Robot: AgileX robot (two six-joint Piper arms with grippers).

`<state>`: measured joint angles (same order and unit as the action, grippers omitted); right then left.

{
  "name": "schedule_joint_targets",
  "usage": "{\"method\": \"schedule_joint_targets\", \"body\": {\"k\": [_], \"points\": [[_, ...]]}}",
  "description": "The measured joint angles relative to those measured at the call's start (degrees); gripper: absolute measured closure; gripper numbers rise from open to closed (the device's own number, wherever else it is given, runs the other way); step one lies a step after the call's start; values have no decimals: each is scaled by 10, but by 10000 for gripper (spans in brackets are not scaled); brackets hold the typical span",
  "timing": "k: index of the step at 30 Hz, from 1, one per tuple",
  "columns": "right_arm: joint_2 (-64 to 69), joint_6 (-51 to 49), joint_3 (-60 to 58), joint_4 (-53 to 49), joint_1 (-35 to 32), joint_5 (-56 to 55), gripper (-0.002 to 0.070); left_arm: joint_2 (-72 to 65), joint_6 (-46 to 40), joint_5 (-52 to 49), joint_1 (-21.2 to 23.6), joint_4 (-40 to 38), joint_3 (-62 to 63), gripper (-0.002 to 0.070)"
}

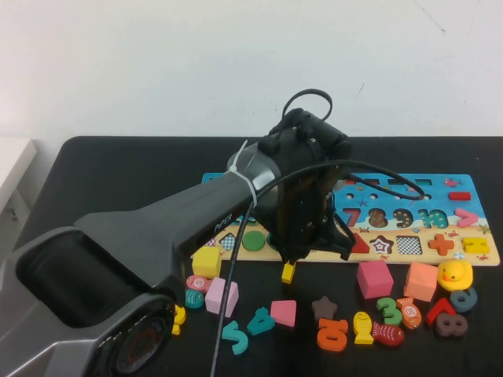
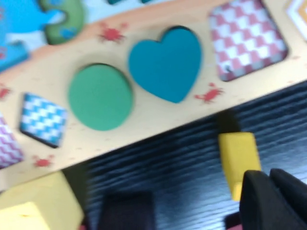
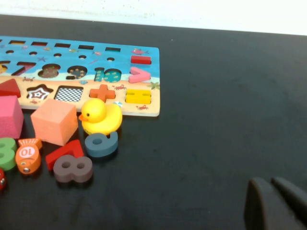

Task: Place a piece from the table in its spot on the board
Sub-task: Pick up the "Pentagon"

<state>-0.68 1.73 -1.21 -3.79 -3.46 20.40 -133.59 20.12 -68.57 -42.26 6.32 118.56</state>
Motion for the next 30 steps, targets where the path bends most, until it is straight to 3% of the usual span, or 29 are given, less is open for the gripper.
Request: {"method": "schedule_joint_targets", "body": {"k": [13,24,30], "points": [[0,0,0,0,0,0,658,-16,-8,-4,0,-13,3,675],[0,0,0,0,0,0,657,-33,-49,7,-2,-106,4,675],[0,0,0,0,0,0,658,-27,-19,11,-2,-72,4,675]]}}
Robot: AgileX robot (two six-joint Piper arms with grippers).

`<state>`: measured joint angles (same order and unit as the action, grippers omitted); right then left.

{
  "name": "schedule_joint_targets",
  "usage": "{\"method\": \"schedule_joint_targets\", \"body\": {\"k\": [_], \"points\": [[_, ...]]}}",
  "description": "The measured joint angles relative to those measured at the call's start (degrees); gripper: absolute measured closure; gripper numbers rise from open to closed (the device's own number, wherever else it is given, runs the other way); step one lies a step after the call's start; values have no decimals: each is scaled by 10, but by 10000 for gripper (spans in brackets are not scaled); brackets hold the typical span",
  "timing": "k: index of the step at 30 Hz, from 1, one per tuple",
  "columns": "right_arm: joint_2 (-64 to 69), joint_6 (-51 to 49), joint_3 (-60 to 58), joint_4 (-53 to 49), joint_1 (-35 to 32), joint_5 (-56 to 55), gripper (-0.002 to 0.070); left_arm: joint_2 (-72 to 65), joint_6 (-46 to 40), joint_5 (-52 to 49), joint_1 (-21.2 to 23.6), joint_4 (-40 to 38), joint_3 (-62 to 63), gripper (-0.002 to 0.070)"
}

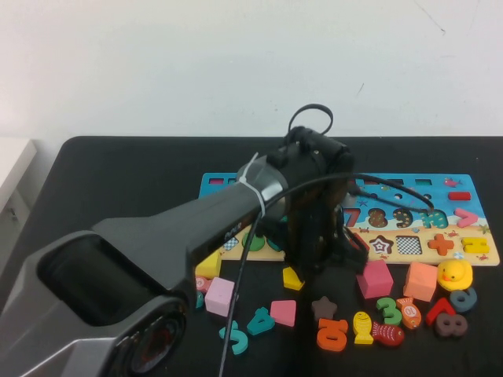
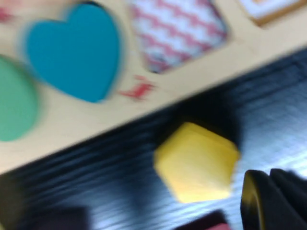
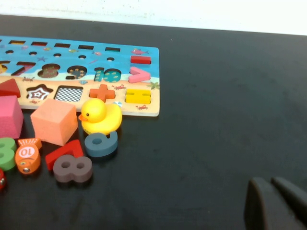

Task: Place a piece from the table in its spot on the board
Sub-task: Pick up the "Pentagon"

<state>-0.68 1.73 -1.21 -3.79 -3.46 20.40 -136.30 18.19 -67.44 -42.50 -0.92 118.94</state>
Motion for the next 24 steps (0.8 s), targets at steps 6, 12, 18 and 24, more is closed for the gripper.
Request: {"method": "schedule_joint_targets", "body": {"k": [6,12,18,24], "points": [[0,0,0,0,0,0,658,29,46,13,0,64,0,675],[0,0,0,0,0,0,658,26,30,14,0,66,0,675],[0,0,0,0,0,0,658,23,29,-15,0,63,0,459],[0,0,0,0,0,0,657,23,34,-20,9,60,0,121]]}}
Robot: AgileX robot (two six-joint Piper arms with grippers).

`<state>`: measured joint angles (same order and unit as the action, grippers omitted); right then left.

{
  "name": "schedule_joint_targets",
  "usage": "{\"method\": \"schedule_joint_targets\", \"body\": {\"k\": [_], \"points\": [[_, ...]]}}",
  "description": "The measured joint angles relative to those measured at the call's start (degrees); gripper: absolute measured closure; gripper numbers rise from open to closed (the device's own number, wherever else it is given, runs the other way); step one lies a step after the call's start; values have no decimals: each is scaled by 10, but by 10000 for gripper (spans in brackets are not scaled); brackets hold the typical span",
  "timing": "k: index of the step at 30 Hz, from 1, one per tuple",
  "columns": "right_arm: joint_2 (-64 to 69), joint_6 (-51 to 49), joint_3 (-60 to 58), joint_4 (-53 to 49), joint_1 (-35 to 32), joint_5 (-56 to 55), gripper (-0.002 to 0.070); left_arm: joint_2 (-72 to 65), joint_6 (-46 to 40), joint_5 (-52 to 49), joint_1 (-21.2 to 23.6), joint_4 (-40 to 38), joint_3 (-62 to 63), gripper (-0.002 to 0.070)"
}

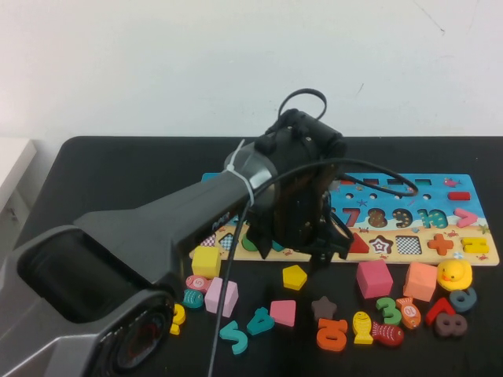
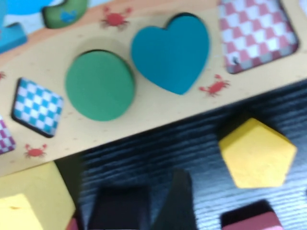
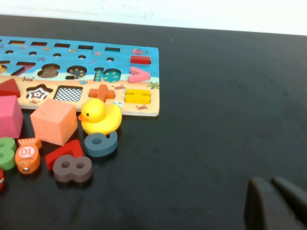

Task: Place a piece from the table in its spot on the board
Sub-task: Pick up the "Pentagon"

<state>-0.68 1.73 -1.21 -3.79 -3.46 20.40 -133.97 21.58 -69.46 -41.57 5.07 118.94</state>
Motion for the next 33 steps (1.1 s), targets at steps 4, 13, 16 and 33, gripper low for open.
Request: {"method": "schedule_joint_targets", "body": {"k": [4,13,16,33], "points": [[0,0,0,0,0,0,657,0,4,5,8,-4,0,89],[0,0,0,0,0,0,658,-4,1,12,10,-24,0,180],[0,0,0,0,0,0,658,-10,1,12,10,-26,0,196],[0,0,0,0,0,0,658,-48,-16,11,10,-44,0,206]]}}
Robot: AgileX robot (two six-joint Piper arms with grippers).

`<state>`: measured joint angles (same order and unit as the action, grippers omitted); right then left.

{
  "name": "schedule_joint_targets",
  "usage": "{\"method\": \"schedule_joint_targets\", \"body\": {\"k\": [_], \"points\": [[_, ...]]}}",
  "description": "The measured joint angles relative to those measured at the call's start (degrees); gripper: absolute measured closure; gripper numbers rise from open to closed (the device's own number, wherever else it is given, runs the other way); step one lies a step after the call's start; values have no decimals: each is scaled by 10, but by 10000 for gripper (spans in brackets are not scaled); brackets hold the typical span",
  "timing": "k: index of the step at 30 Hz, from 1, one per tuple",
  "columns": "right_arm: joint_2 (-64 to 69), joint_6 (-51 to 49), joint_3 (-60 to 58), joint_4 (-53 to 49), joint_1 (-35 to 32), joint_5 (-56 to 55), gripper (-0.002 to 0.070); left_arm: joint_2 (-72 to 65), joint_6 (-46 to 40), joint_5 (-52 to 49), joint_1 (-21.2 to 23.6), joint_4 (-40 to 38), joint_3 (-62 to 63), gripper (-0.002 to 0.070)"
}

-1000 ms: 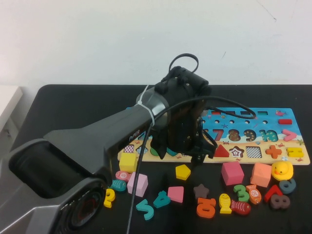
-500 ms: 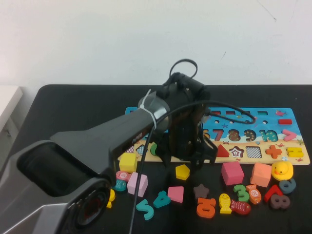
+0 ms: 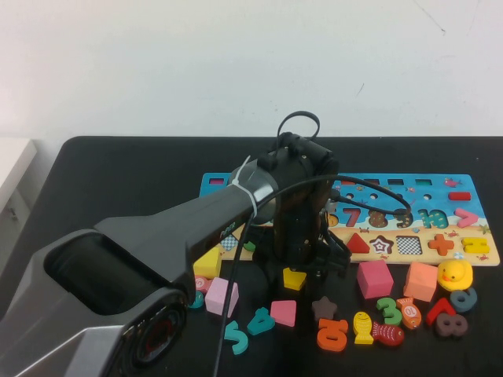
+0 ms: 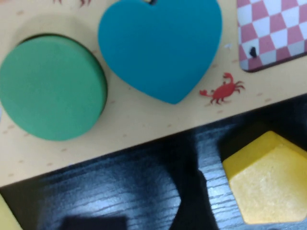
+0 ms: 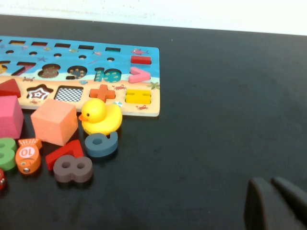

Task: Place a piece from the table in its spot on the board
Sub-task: Pick up the "Pentagon", then place the "five-pointed star" into the hole of the five-pointed star

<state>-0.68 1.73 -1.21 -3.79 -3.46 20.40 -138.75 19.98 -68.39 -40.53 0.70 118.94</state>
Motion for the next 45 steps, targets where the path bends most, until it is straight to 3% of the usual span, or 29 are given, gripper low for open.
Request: {"method": "schedule_joint_targets", "body": {"k": [5,11,20,28,45], "points": [[0,0,0,0,0,0,657,0,-5,0,0,-4,0,215],[0,0,0,0,0,0,658,0,-5,2,0,-7,0,366],[0,0,0,0,0,0,658,-2,-5,-8,-1,-7,9,366],[0,0,0,0,0,0,658,-5,-8,-13,-1,-7,113,366],[0,0,0,0,0,0,658,-6,-74,77,-1,-44,139,366]]}}
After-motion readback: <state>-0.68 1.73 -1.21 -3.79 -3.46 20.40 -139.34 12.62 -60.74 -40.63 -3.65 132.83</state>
